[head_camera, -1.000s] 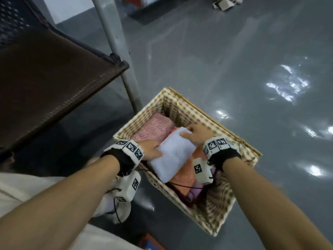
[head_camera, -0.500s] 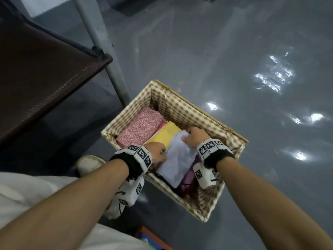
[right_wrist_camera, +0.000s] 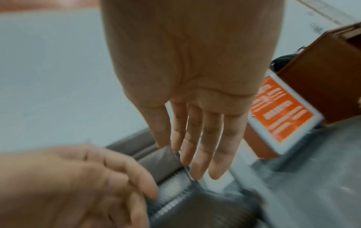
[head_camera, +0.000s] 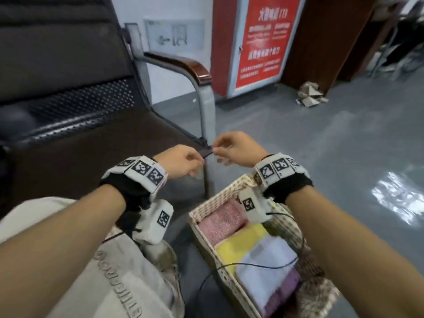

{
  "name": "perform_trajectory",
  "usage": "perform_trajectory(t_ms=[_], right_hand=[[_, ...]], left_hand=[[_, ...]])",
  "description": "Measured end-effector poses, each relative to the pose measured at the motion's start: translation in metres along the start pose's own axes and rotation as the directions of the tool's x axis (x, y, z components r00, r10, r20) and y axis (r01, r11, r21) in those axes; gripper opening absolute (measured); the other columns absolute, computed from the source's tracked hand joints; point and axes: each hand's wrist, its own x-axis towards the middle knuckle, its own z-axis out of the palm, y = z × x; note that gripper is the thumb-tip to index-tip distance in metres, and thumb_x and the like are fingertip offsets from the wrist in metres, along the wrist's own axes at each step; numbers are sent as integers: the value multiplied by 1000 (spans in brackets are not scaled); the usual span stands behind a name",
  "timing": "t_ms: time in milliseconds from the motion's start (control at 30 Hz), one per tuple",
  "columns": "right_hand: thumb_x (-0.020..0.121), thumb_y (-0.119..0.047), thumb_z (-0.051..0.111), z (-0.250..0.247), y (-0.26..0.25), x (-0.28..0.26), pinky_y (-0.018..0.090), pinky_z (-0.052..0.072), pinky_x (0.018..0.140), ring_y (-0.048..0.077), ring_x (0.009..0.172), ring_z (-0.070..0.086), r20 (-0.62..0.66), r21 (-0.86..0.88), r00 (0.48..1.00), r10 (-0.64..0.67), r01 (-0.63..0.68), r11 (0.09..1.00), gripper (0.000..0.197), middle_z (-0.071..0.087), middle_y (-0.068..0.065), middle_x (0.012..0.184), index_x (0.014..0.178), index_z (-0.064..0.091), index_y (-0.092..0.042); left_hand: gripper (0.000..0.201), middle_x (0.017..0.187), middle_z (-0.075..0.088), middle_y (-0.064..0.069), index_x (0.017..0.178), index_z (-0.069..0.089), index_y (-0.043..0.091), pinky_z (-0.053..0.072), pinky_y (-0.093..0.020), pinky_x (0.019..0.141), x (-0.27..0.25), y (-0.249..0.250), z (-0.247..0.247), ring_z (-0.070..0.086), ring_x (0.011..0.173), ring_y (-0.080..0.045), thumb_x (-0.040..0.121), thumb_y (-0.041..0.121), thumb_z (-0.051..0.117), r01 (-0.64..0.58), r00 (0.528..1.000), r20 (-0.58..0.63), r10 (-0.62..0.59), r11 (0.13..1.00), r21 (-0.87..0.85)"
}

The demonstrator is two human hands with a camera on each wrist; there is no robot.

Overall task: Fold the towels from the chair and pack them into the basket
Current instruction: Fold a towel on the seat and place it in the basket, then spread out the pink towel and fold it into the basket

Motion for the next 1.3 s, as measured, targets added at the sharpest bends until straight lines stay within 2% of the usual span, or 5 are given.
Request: perform_trajectory(t_ms=[333, 500, 633, 1033, 1300], right_hand=[[90, -11, 61, 90, -235, 80, 30, 56, 56, 16, 59, 62, 139, 205, 903, -406, 375, 904, 9, 69, 7, 79, 83, 62, -16], [89, -14, 62, 172, -302, 105, 30, 56, 56, 14, 64, 63, 304, 130, 827, -474, 457, 880, 7, 70, 7, 84, 84, 65, -18], [90, -14, 61, 241, -330, 121, 25, 52, 52, 14, 62, 60, 445, 70, 778, -443, 463, 883, 10, 65, 4, 75, 81, 63, -18], [87, -20, 64, 423, -332, 159, 22, 44, 75, 15, 89, 63, 688, -110, 596, -414, 649, 752, 14, 70, 2, 94, 96, 71, -11], [88, -27, 61, 513, -334, 157, 43, 36, 104, 29, 120, 41, 765, -184, 448, -463, 841, 509, 49, 46, 9, 131, 135, 48, -23]], left_hand=[[16, 88, 68, -7, 104, 62, 8, 45, -7, 53, -123, -62, -165, 62, 69, -12, 96, 11, 48, 98, 893, -424, -152, 985, -145], [14, 87, 69, -2, 99, 62, 15, 48, -18, 64, -188, -130, -218, 64, 75, -13, 95, 15, 49, 209, 783, -549, -292, 955, -210], [10, 86, 68, -9, 94, 62, 12, 51, -37, 78, -232, -189, -236, 63, 78, -22, 91, 9, 53, 308, 694, -594, -407, 914, -265], [19, 98, 61, 0, 101, 63, 20, 41, -22, 77, -319, -359, -245, 57, 93, -18, 85, 30, 63, 804, 506, -432, -746, 590, -78], [34, 116, 54, -16, 110, 54, 4, 39, -32, 88, -326, -395, -214, 55, 107, -31, 97, 34, 43, 790, 613, -324, -720, 550, 273]])
